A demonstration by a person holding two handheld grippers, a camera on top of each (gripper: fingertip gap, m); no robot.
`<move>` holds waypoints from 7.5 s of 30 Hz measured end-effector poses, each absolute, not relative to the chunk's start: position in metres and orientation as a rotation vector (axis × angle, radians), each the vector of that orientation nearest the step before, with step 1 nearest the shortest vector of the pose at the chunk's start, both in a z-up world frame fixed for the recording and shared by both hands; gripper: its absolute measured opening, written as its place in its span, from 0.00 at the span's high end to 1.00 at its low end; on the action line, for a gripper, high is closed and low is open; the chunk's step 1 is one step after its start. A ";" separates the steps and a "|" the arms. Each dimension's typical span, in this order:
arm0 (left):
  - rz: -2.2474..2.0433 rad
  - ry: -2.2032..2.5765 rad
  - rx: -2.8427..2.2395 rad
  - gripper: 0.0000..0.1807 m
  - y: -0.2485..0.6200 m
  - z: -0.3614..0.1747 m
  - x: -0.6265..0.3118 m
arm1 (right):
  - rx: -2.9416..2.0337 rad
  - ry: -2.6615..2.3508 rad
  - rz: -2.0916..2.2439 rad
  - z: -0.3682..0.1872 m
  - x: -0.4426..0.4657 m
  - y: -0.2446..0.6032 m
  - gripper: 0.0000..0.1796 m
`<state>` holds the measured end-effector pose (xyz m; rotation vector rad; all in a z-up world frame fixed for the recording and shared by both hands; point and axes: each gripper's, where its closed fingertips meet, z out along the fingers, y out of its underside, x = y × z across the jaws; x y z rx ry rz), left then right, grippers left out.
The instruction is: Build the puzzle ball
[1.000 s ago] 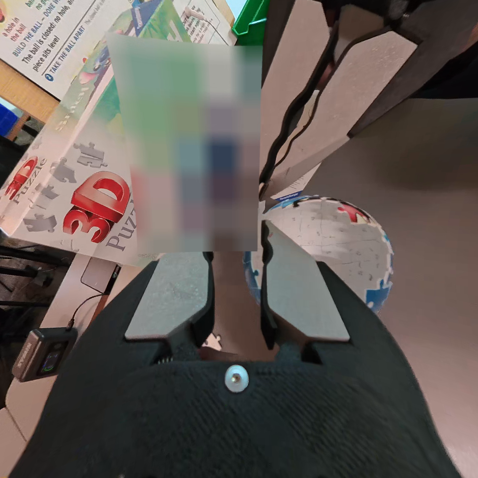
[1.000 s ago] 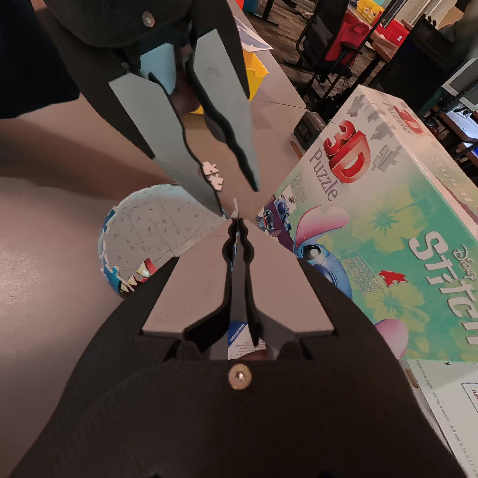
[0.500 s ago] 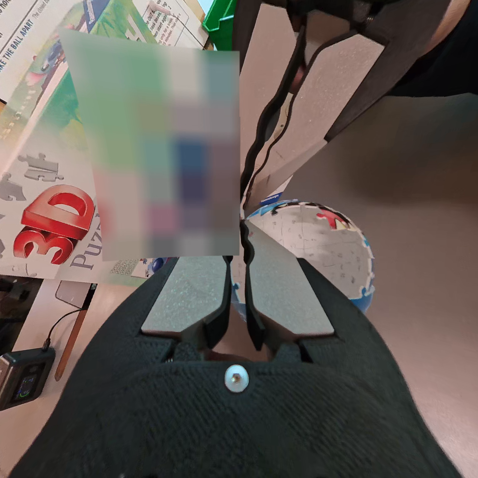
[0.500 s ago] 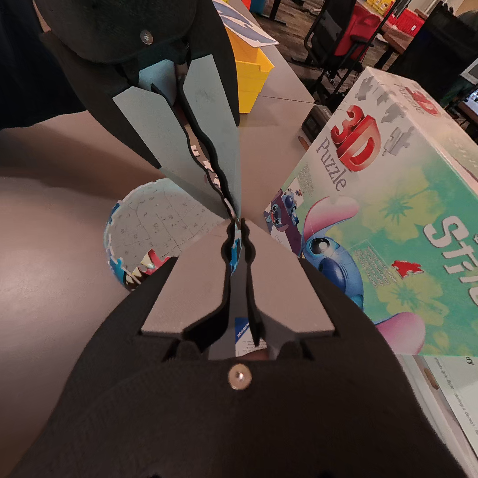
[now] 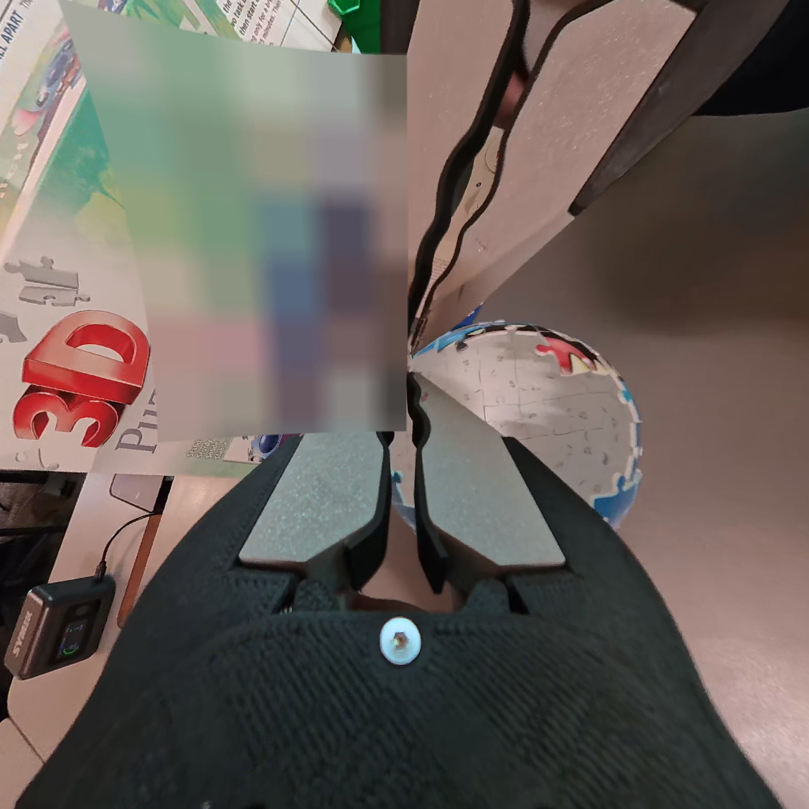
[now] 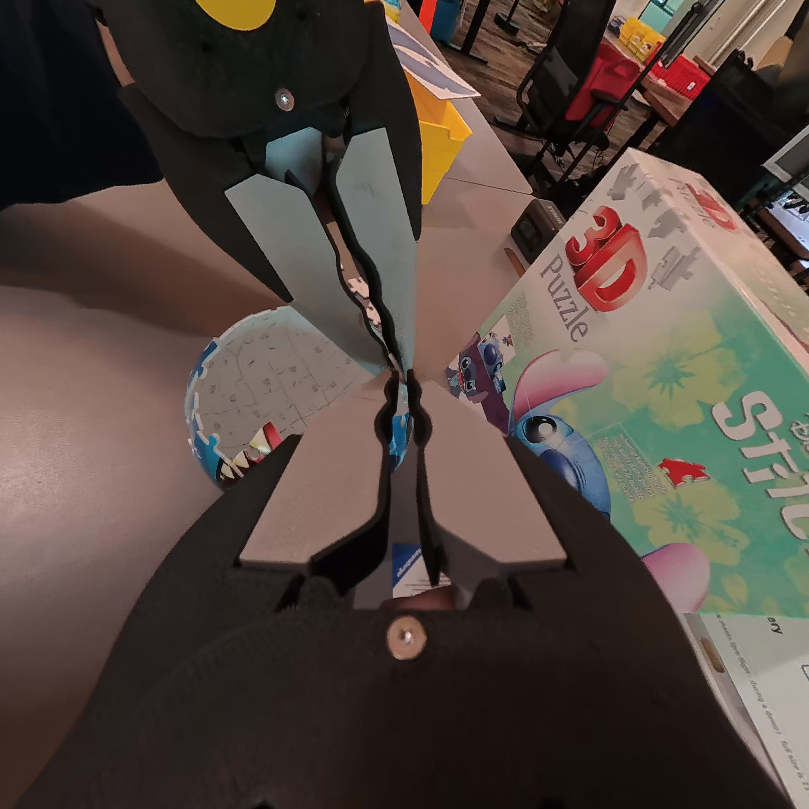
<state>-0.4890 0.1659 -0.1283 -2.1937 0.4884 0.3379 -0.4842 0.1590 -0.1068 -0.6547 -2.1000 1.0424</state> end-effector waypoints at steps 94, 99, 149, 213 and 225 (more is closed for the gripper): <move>0.478 0.473 -2.408 0.83 0.168 -0.128 -0.518 | -0.492 -1.957 0.937 -0.130 -0.515 0.165 1.00; 0.546 0.506 -2.471 0.86 0.170 -0.143 -0.521 | -0.435 -1.948 0.953 -0.129 -0.512 0.161 1.00; 0.708 0.567 -2.548 1.00 0.162 -0.148 -0.528 | -0.265 -2.274 0.978 -0.136 -0.523 0.155 0.98; 0.726 0.433 -2.460 0.83 0.152 -0.124 -0.537 | -0.128 -2.097 0.840 -0.127 -0.529 0.153 1.00; 0.855 0.507 -2.552 0.91 0.161 -0.149 -0.539 | -0.091 -2.052 0.917 -0.127 -0.529 0.150 1.00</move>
